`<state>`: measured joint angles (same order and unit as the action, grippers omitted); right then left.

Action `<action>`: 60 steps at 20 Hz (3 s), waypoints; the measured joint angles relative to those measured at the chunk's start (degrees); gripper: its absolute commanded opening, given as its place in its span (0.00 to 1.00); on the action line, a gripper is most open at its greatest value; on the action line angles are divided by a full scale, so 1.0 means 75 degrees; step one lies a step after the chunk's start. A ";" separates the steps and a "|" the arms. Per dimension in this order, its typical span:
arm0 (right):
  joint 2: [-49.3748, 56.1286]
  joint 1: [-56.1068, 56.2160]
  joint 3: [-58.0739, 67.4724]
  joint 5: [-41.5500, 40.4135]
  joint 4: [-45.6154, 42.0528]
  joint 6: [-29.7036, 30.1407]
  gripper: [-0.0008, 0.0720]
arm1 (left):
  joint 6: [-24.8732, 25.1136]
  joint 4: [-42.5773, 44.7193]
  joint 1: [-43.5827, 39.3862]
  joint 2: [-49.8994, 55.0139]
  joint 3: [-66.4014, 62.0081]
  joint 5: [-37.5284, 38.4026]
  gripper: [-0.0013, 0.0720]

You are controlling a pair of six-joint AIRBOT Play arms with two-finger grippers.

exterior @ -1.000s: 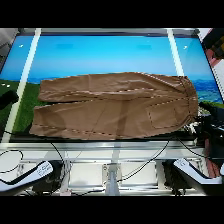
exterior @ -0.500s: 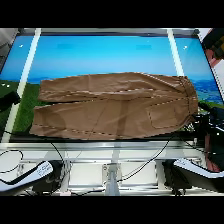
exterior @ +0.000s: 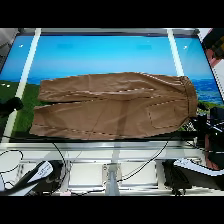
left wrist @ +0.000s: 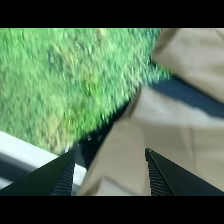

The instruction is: Fold the clothes and pants, and hang the long-sleeved shirts on hangers.

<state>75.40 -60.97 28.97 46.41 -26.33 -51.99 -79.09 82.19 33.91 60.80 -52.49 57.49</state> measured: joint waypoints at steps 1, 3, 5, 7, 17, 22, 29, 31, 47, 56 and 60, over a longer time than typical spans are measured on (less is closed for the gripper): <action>0.0006 0.0000 0.0000 0.0029 0.0017 0.0023 0.07 | -0.0029 0.0003 0.0047 -0.0259 0.0294 0.0064 0.66; 0.0006 0.0000 0.0000 0.0157 0.0050 0.0061 0.07 | -0.0265 0.0003 0.0239 -0.0720 0.0909 0.0119 0.66; 0.0006 0.0000 0.0000 0.0300 0.0067 0.0082 0.07 | -0.0568 0.0023 0.0600 -0.1102 0.1580 0.0166 0.70; 0.0006 0.0000 0.0000 0.0437 0.0073 0.0099 0.07 | -0.0848 -0.0020 0.1037 -0.1311 0.2142 0.0198 0.83; 0.0006 0.0000 0.0000 0.0656 0.0087 0.0117 0.07 | -0.1381 -0.2186 0.1775 -0.1087 0.3474 -0.1090 0.87; 0.0006 0.0000 0.0000 0.0667 0.0079 0.0119 0.07 | -0.1862 -0.3019 0.1641 -0.0064 0.3500 -0.1591 0.85; 0.0012 0.0000 0.0000 0.0691 0.0073 0.0119 0.07 | -0.1988 -0.3398 0.1606 0.0571 0.3529 -0.2043 0.06; 0.0012 0.0000 0.0003 0.0749 0.0073 0.0119 0.07 | -0.1888 -0.3401 0.1603 0.0603 0.3506 -0.2022 0.06; -0.2693 0.0020 0.0618 0.1871 -0.1195 -0.1396 0.07 | -0.0067 -0.2640 0.1760 -0.2748 0.2087 -0.1376 0.06; -0.3544 0.1845 0.0877 0.0312 -0.1486 -0.3523 0.07 | -0.0052 -0.3934 0.1614 -0.2771 0.2046 -0.2897 0.05; -0.3407 0.2894 0.0898 -0.1274 -0.1518 -0.4476 0.07 | -0.0050 -0.4269 0.0933 -0.1894 0.2046 -0.3949 0.05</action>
<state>49.84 -39.27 35.70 36.86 -37.71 -85.56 -79.46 50.17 40.91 46.59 -37.15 27.88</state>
